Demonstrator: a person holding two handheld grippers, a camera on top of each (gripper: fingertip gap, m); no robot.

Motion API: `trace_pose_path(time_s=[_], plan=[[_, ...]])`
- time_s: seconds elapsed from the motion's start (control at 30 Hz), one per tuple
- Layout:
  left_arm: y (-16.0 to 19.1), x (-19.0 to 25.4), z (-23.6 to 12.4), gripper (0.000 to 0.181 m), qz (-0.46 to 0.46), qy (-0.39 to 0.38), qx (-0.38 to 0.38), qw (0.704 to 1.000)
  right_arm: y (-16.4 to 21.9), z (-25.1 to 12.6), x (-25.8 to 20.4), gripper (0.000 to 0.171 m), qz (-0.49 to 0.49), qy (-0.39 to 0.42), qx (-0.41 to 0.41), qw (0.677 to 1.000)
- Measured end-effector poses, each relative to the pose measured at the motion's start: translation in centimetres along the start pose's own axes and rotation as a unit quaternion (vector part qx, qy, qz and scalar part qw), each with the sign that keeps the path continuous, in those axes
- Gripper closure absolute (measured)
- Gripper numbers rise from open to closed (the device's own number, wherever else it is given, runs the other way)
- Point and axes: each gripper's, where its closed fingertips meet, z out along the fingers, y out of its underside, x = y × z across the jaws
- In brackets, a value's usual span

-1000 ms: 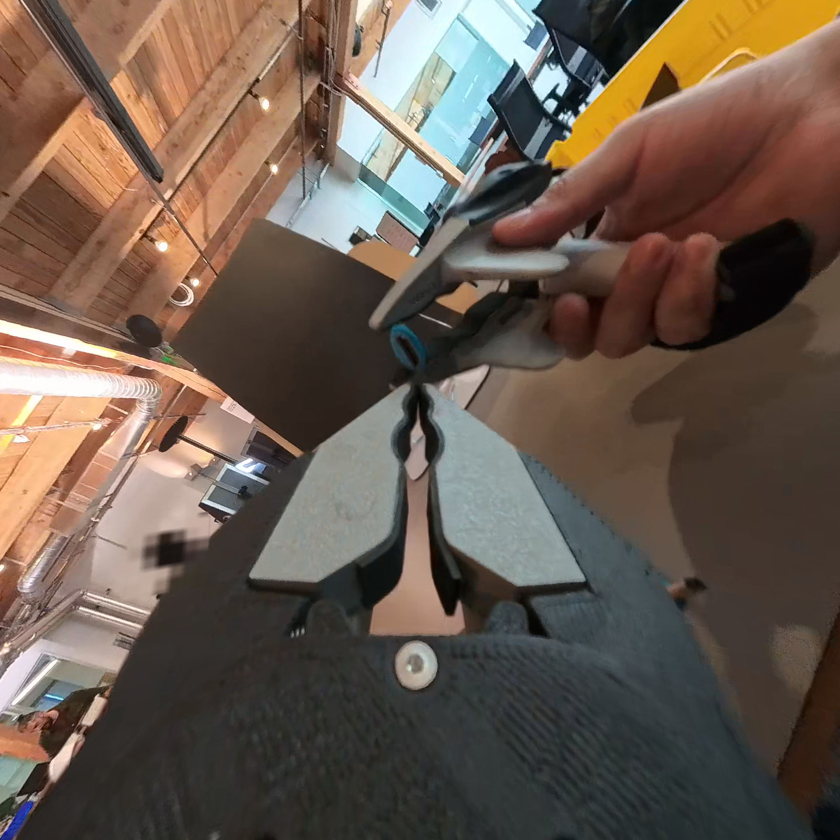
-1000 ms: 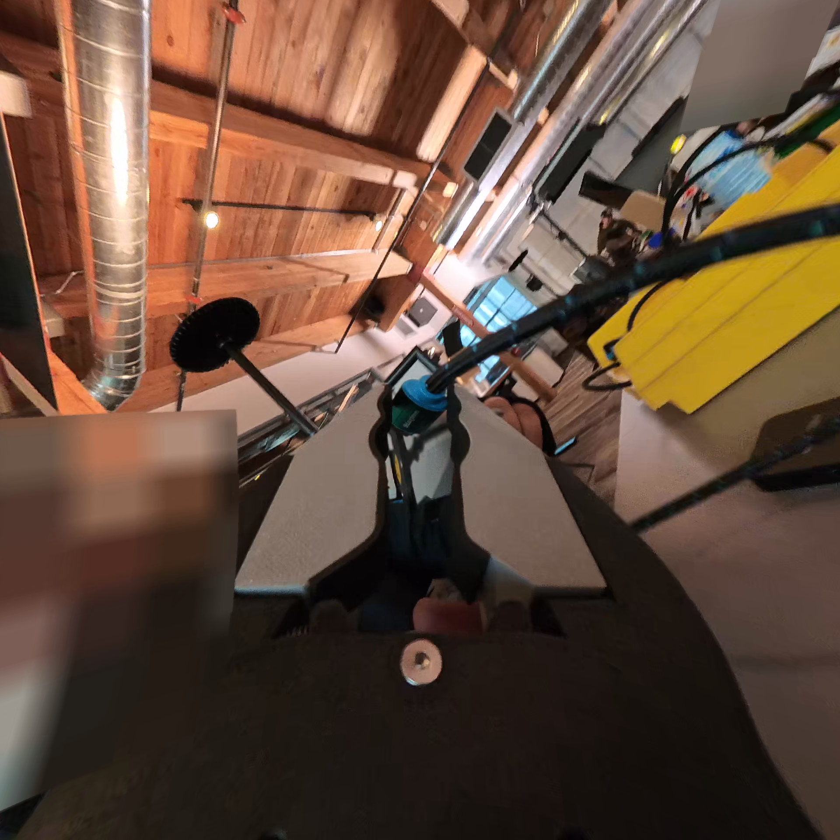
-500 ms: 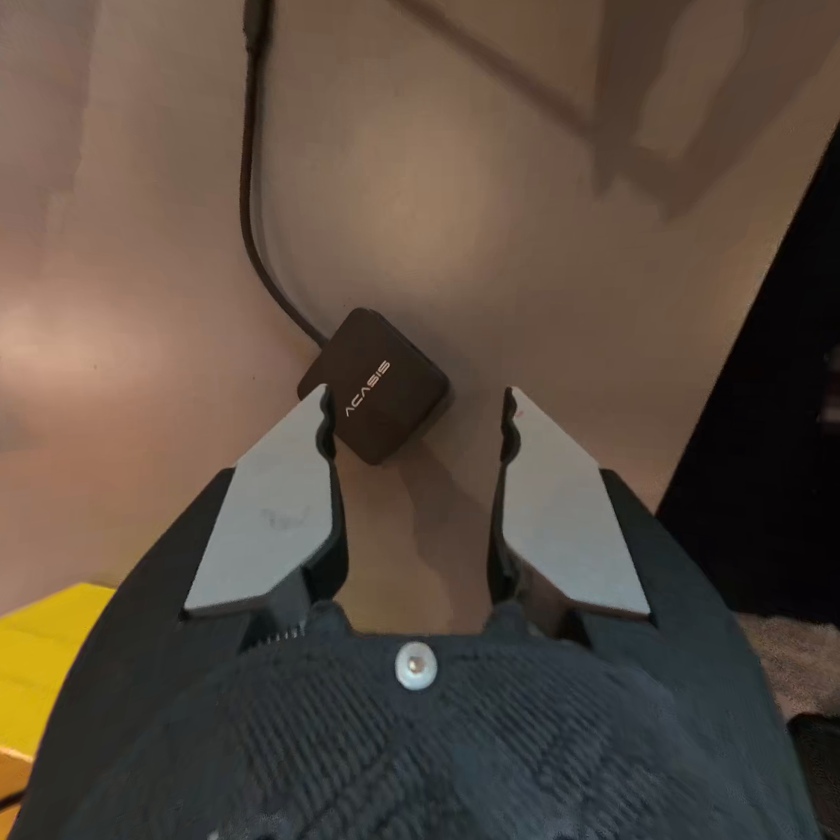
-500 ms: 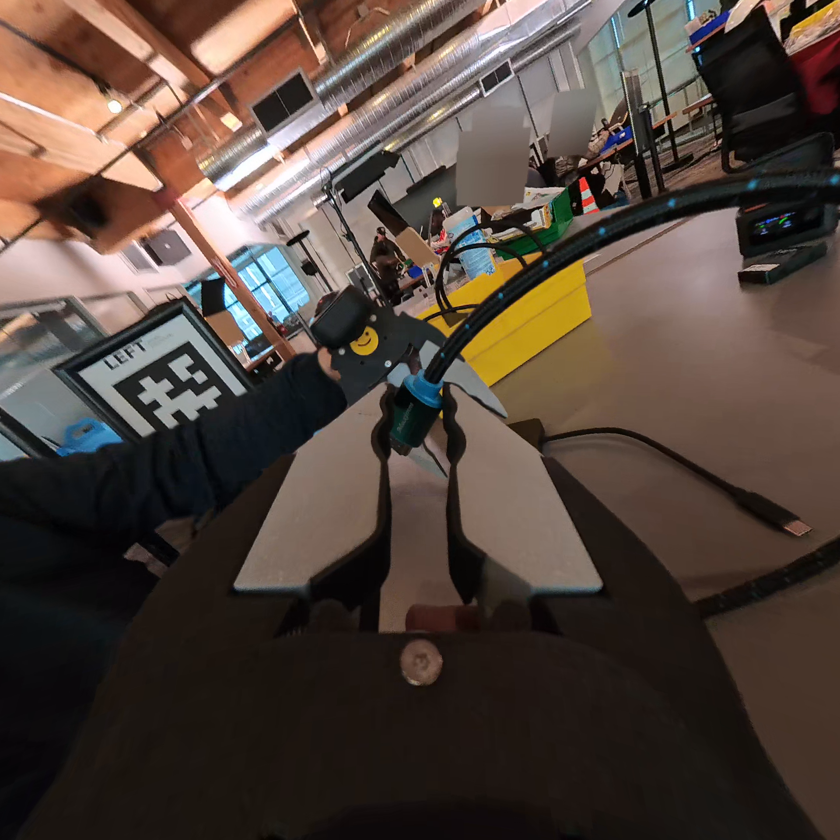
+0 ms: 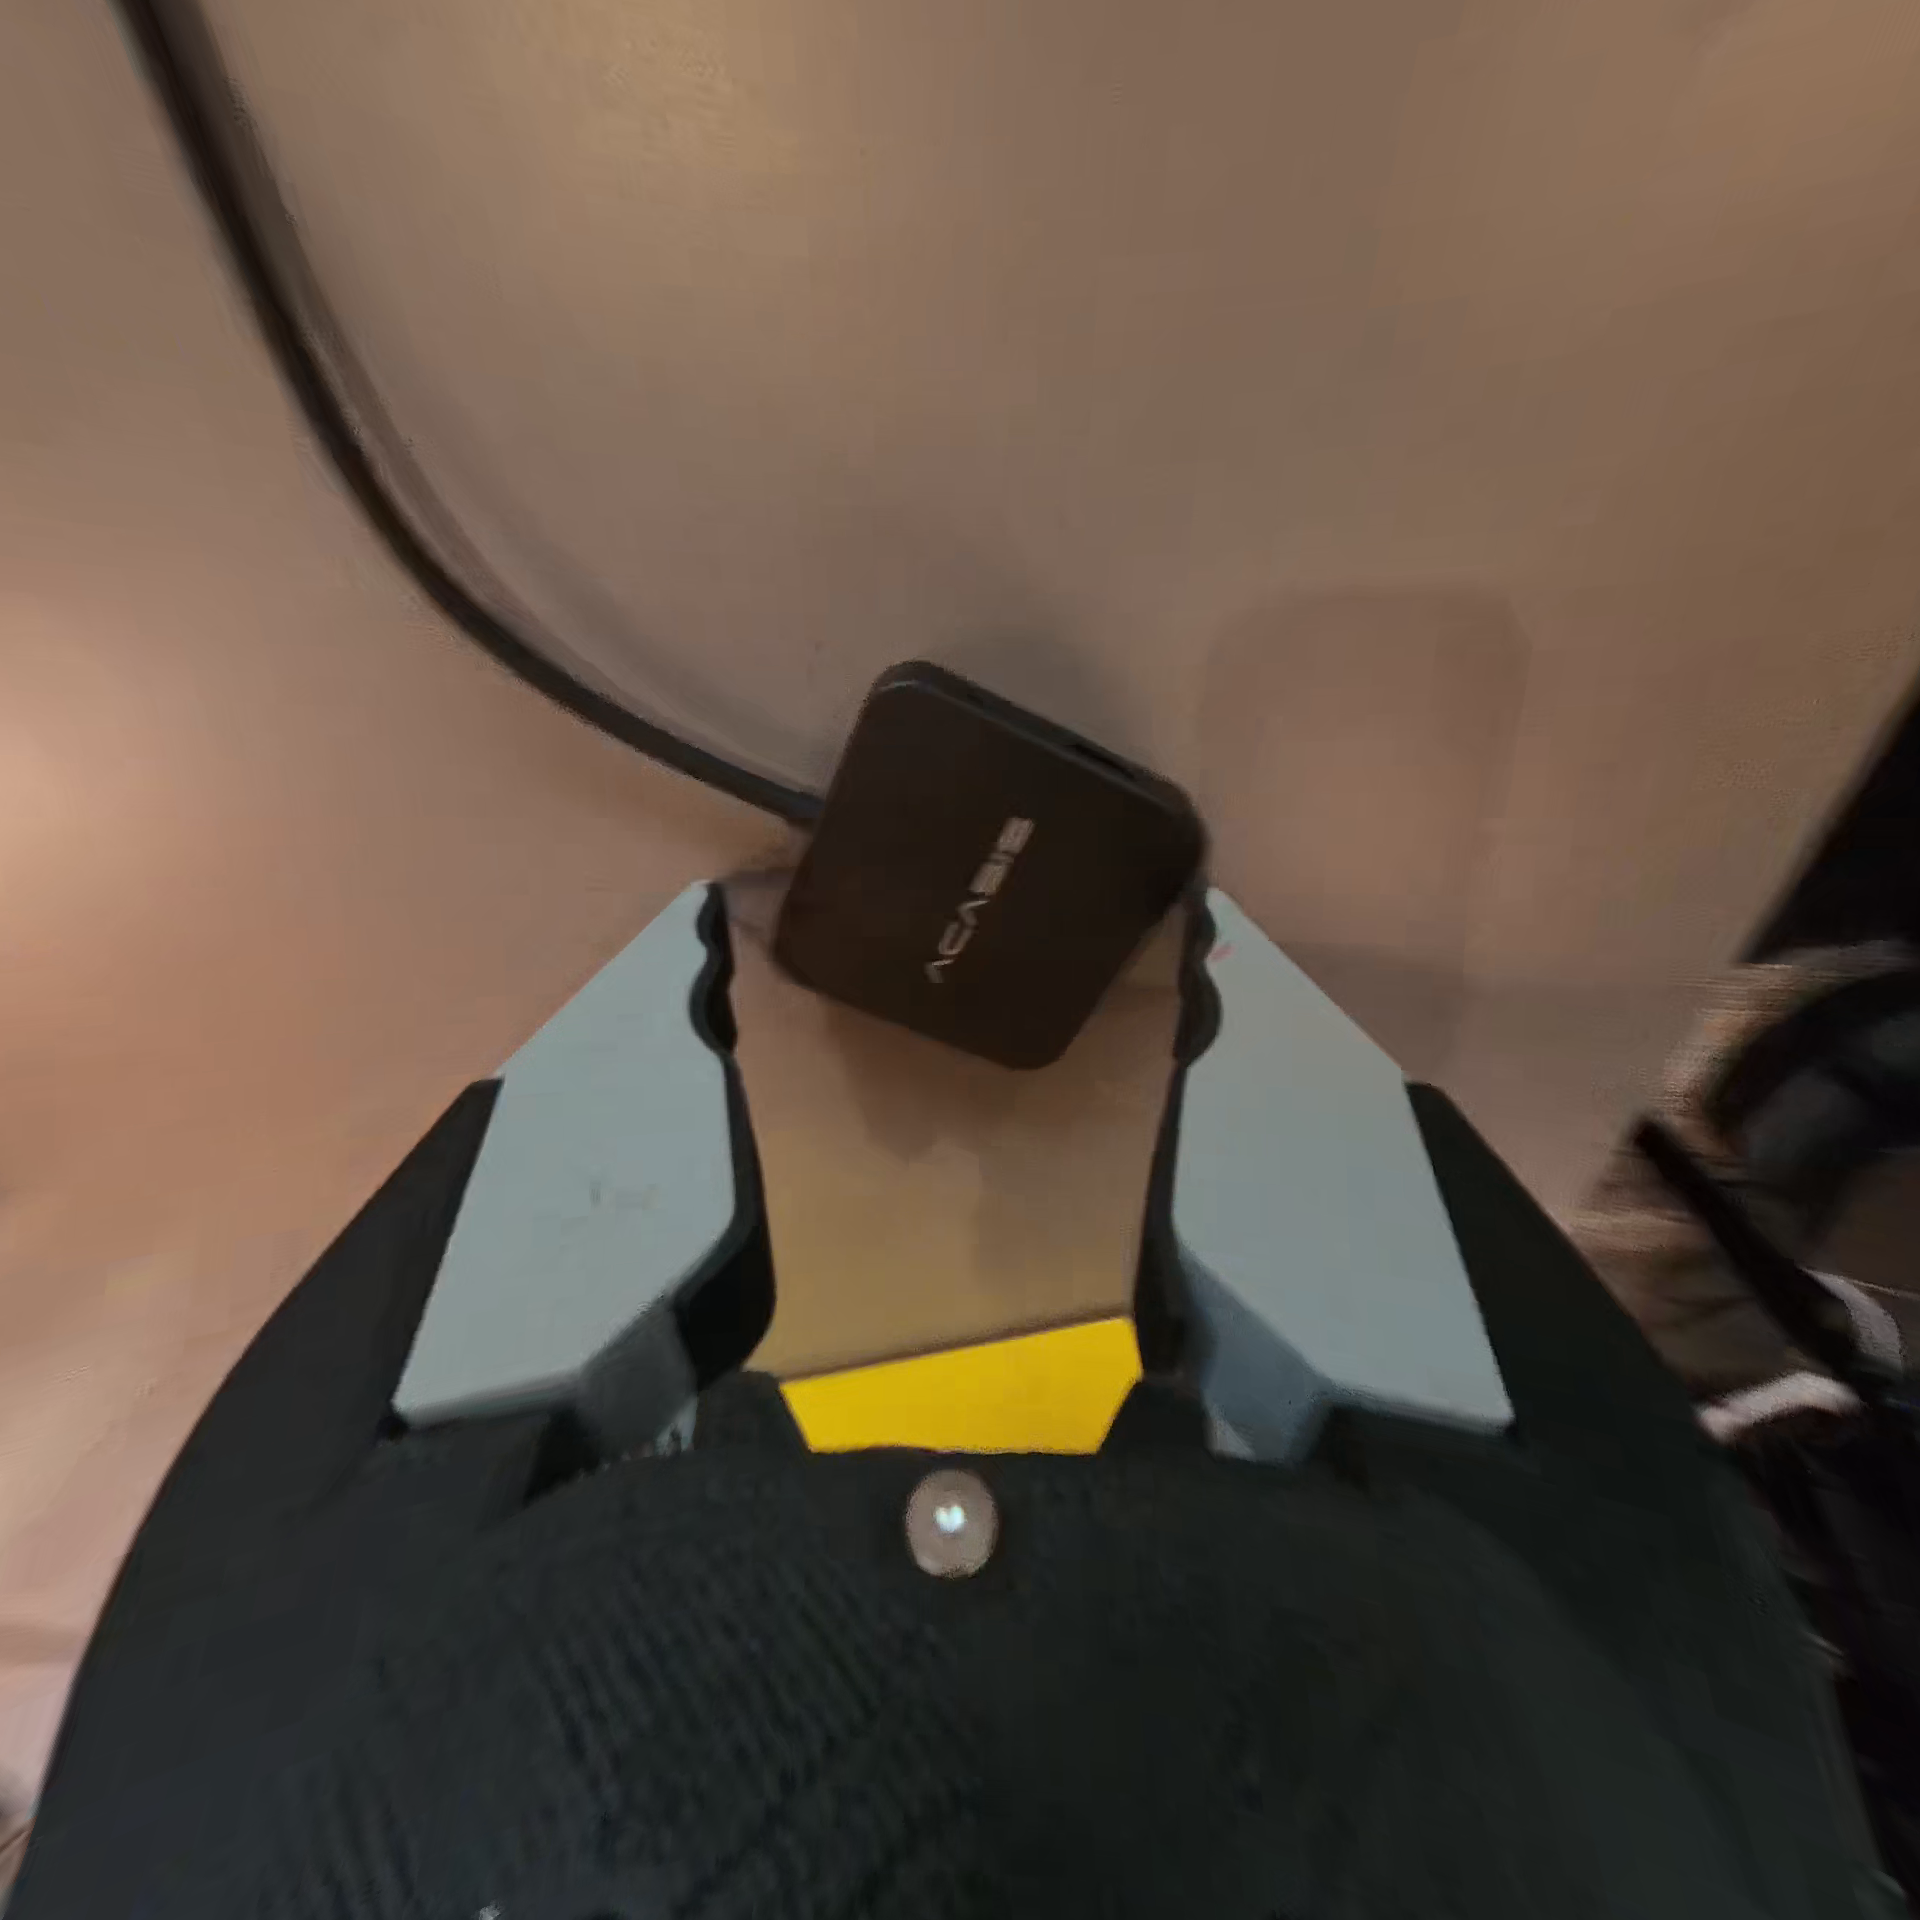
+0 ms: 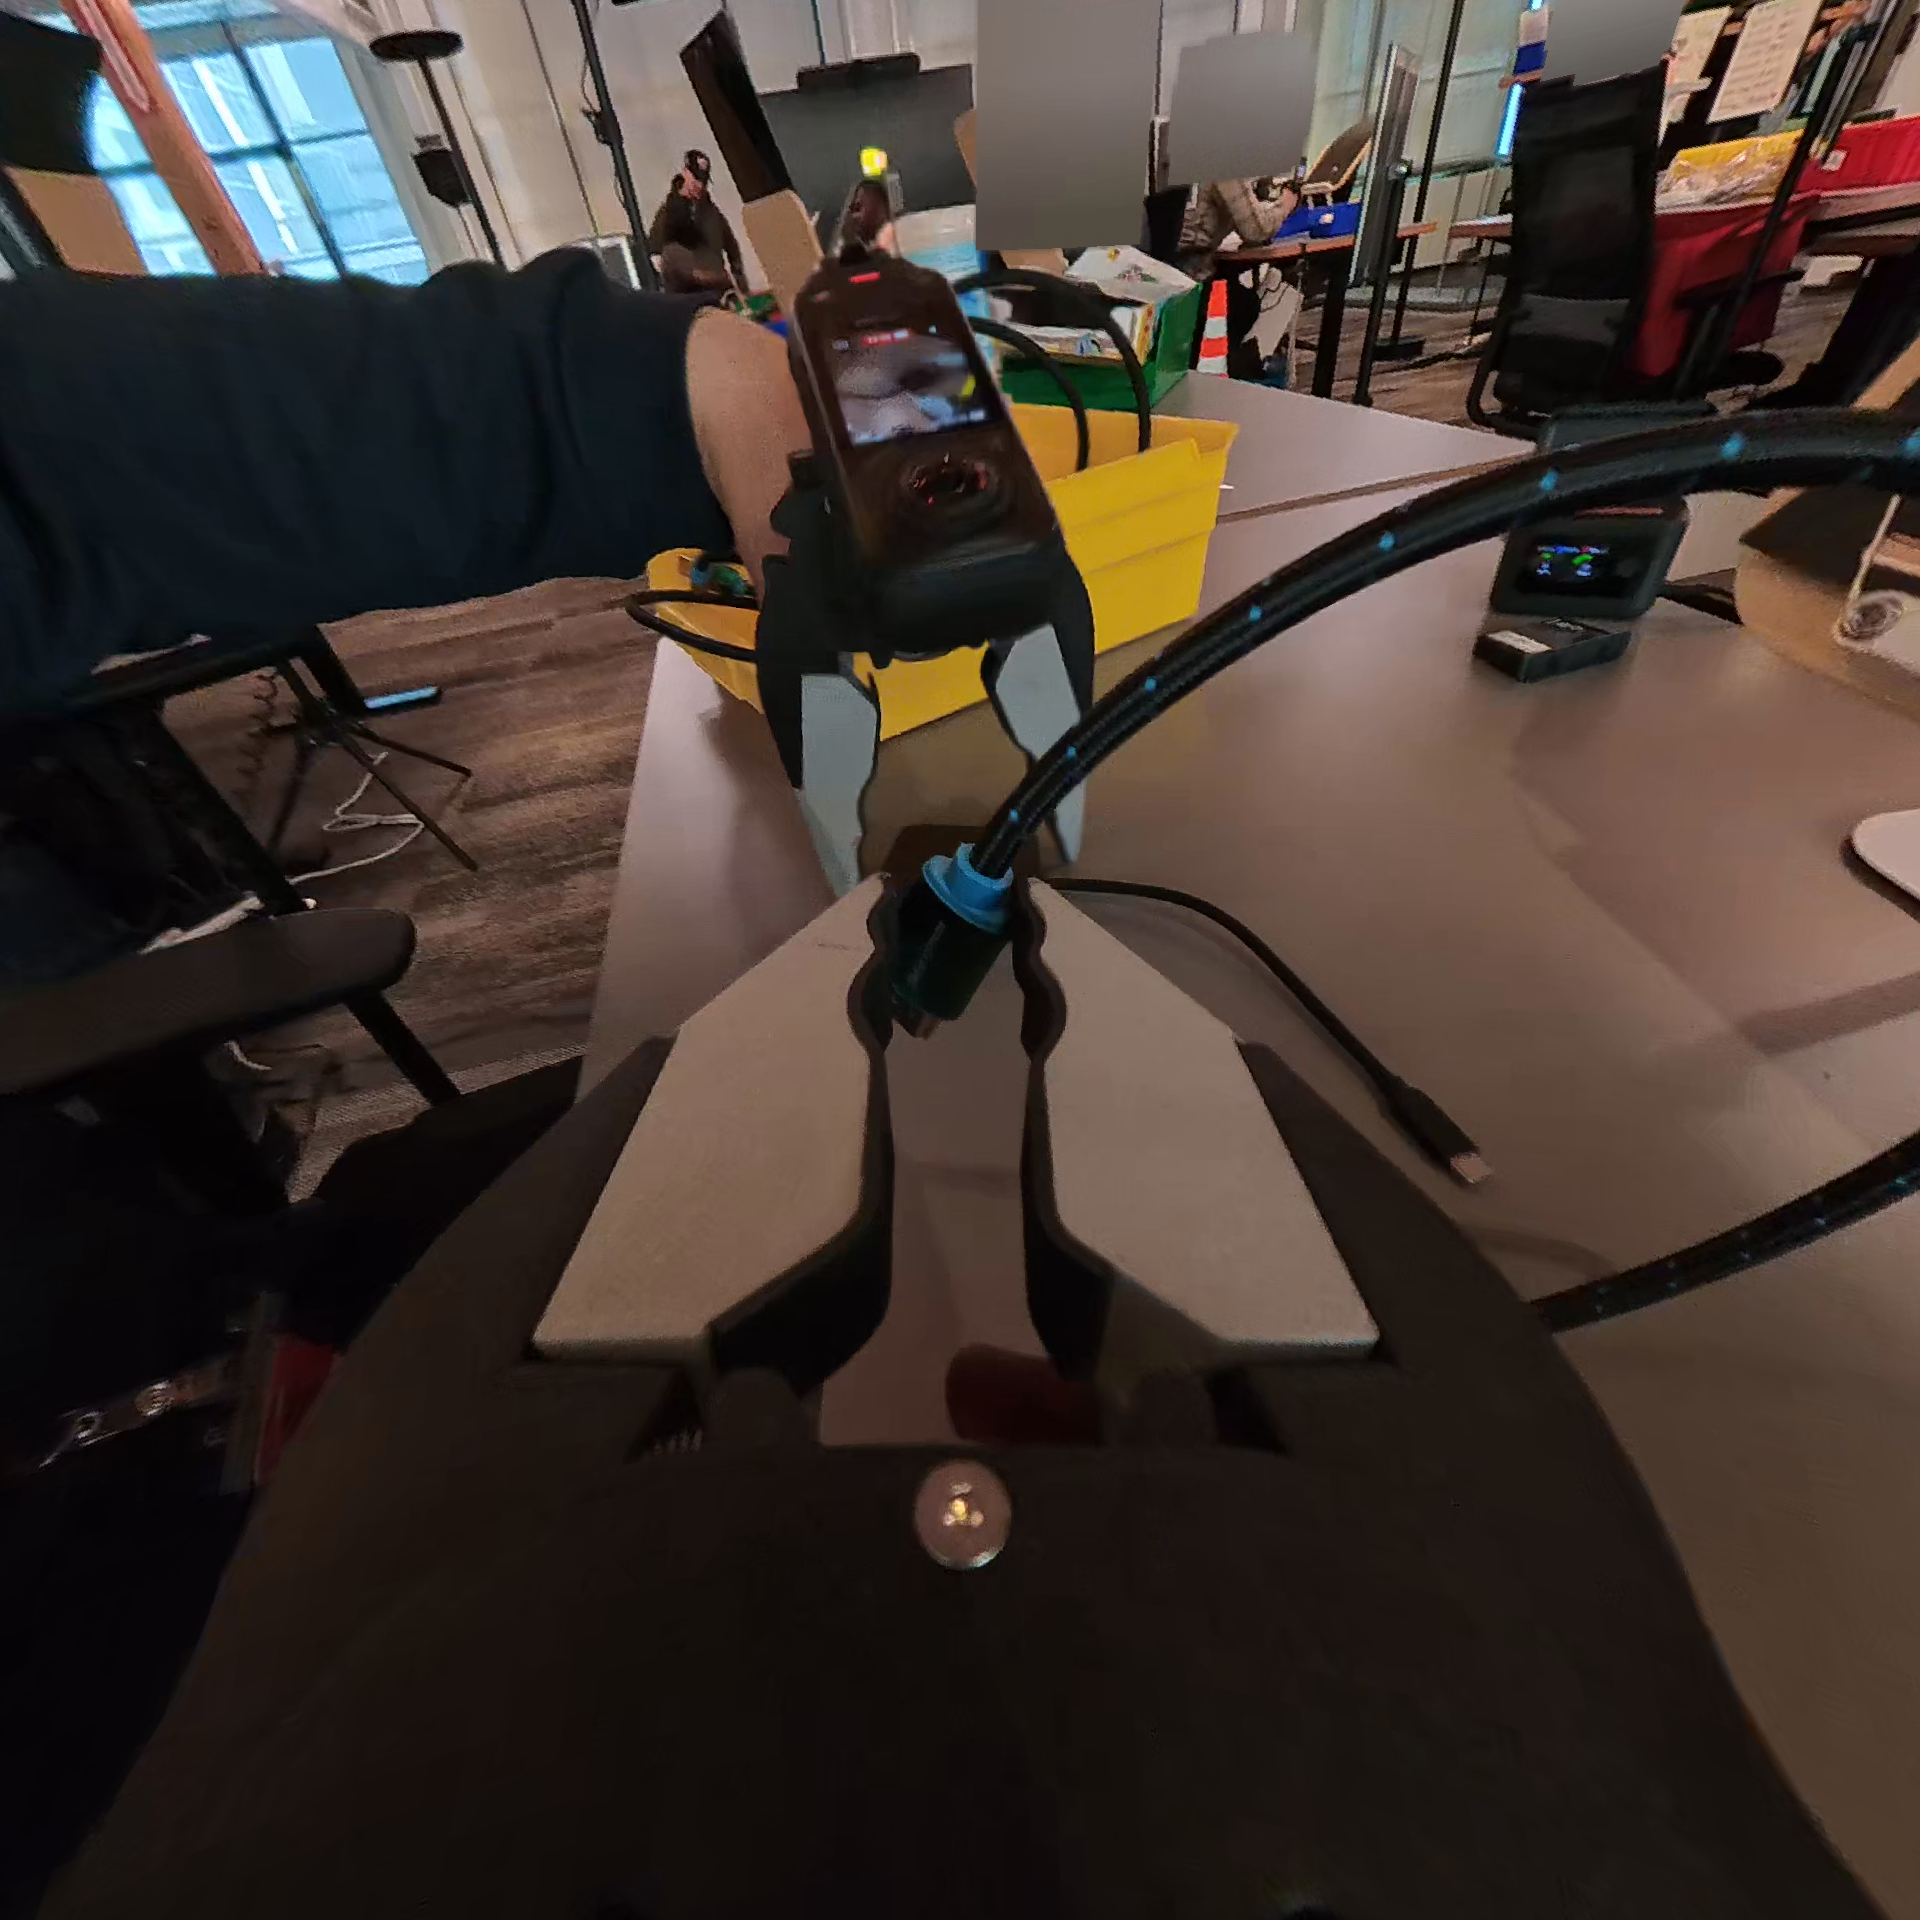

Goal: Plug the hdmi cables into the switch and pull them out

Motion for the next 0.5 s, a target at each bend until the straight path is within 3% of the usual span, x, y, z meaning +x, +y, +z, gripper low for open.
trace_pose_path(time_s=[0.13,0.23,0.37,0.5], plan=[[-0.7,-0.1,0.2,0.089,0.001,0.012,0.038,0.999,0.8,-0.1,1.1,0.153,0.019,0.004,-0.002,1.000],[-1.1,-0.1,-0.1,0.109,0.020,0.010,0.059,0.998,0.2,-0.7,1.4,0.153,0.031,-0.001,0.016,0.999],[-1.4,0.7,-0.1,0.110,0.025,0.009,0.059,0.998,0.6,-0.8,1.7,0.153,0.040,-0.003,0.008,0.999],[-3.1,1.5,-0.8,0.111,0.057,-0.069,0.086,0.992,2.3,-0.3,2.4,0.152,0.001,0.041,-0.043,0.998]])
